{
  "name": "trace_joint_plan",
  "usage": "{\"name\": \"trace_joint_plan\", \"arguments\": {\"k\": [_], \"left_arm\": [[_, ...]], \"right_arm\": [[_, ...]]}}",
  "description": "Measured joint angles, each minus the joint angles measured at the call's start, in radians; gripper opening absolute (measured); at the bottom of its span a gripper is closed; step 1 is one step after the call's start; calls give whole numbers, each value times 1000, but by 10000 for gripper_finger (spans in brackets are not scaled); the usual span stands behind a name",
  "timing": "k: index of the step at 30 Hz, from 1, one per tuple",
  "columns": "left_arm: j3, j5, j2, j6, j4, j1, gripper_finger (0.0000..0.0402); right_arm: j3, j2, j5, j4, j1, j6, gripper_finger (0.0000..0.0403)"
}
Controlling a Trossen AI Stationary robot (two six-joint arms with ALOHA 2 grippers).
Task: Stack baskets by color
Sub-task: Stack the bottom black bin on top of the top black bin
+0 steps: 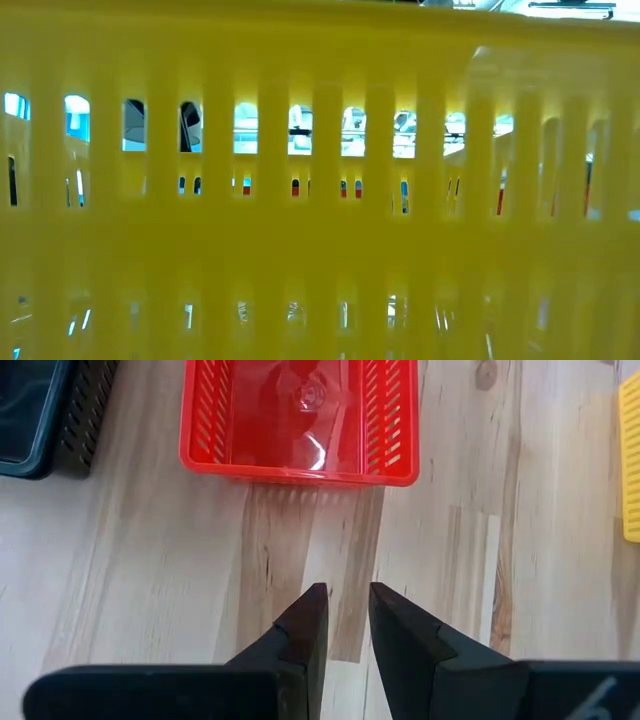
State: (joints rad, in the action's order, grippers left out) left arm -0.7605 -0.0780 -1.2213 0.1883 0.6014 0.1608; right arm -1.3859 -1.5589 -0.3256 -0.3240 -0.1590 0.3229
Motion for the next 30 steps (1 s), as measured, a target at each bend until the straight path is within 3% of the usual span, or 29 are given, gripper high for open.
{"name": "trace_joint_plan", "arguments": {"k": [5, 17, 30], "left_arm": [[0, 10, 0, 1, -12, 0, 64], [0, 11, 0, 1, -21, 0, 64], [0, 11, 0, 3, -18, 0, 63]], "right_arm": [[-73, -42, -1, -40, -5, 3, 0], [-344, -289, 35, -373, -2, -51, 0], [-387, -431, 87, -412, 16, -61, 0]]}}
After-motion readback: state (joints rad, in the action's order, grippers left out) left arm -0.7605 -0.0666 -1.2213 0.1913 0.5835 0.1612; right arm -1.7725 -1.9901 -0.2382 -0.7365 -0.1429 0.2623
